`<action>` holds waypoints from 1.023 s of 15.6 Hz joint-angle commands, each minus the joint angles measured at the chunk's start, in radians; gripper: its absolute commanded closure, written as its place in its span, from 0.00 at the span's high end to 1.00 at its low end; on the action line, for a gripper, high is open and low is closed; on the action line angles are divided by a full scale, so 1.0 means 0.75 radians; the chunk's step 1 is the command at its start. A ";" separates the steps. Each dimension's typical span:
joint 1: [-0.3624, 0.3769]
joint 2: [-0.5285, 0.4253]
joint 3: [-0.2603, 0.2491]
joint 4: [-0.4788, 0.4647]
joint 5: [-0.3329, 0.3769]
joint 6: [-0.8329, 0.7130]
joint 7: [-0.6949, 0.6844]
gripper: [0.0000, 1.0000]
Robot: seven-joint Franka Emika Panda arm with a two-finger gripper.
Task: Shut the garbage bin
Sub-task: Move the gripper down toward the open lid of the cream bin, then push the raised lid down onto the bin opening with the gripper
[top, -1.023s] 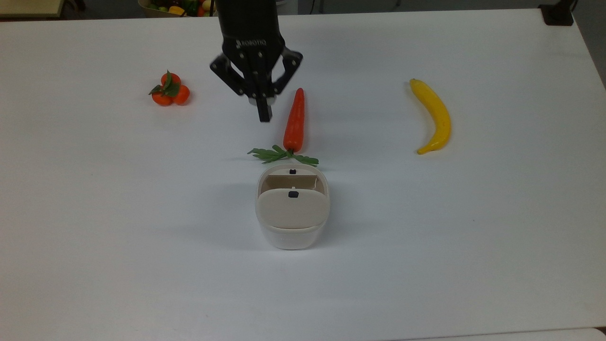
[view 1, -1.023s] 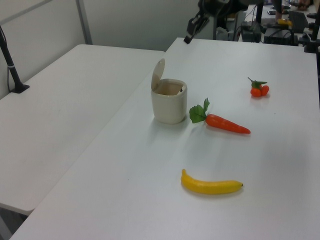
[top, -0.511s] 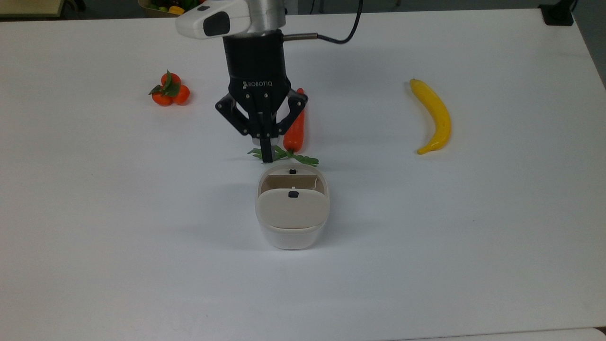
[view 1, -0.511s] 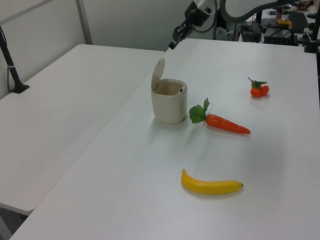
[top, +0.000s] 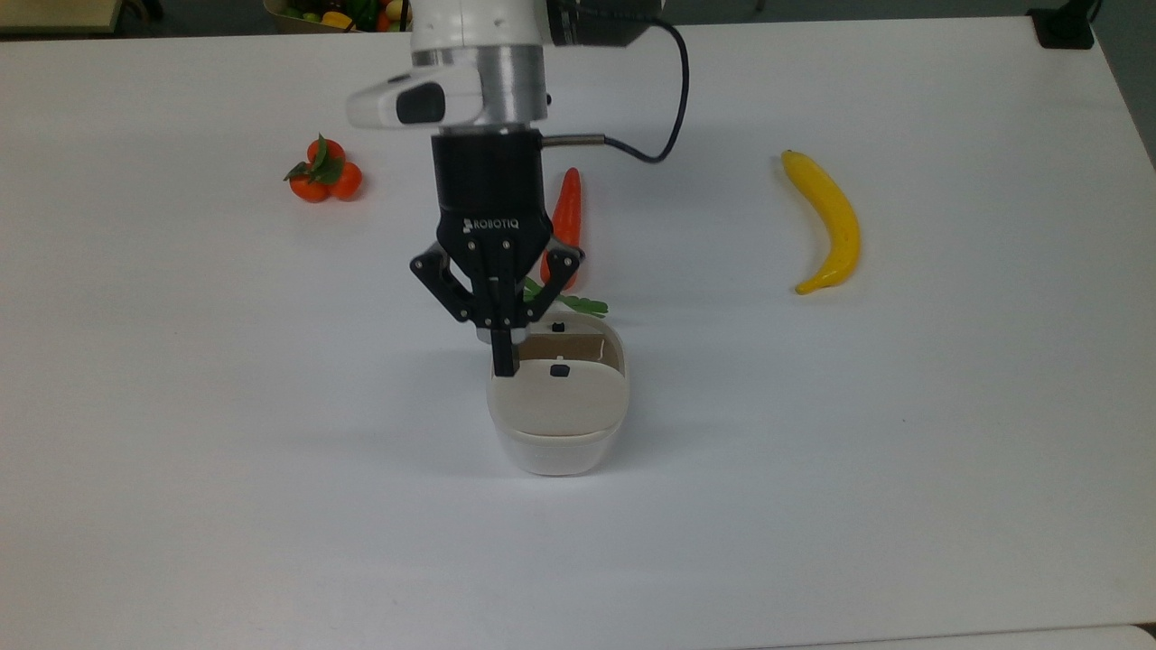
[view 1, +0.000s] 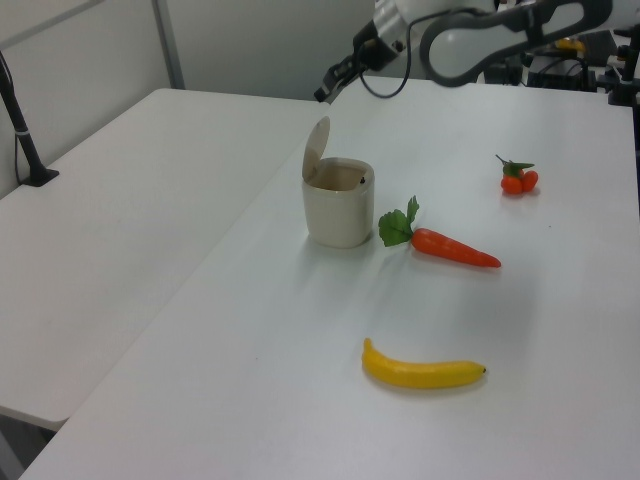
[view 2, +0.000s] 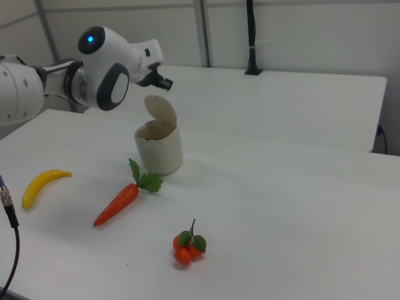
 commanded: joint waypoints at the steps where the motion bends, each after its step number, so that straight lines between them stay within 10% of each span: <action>1: 0.032 0.032 -0.019 0.010 -0.008 0.044 0.015 0.00; 16: 0.022 -0.107 0.040 -0.264 -0.010 0.017 -0.024 0.00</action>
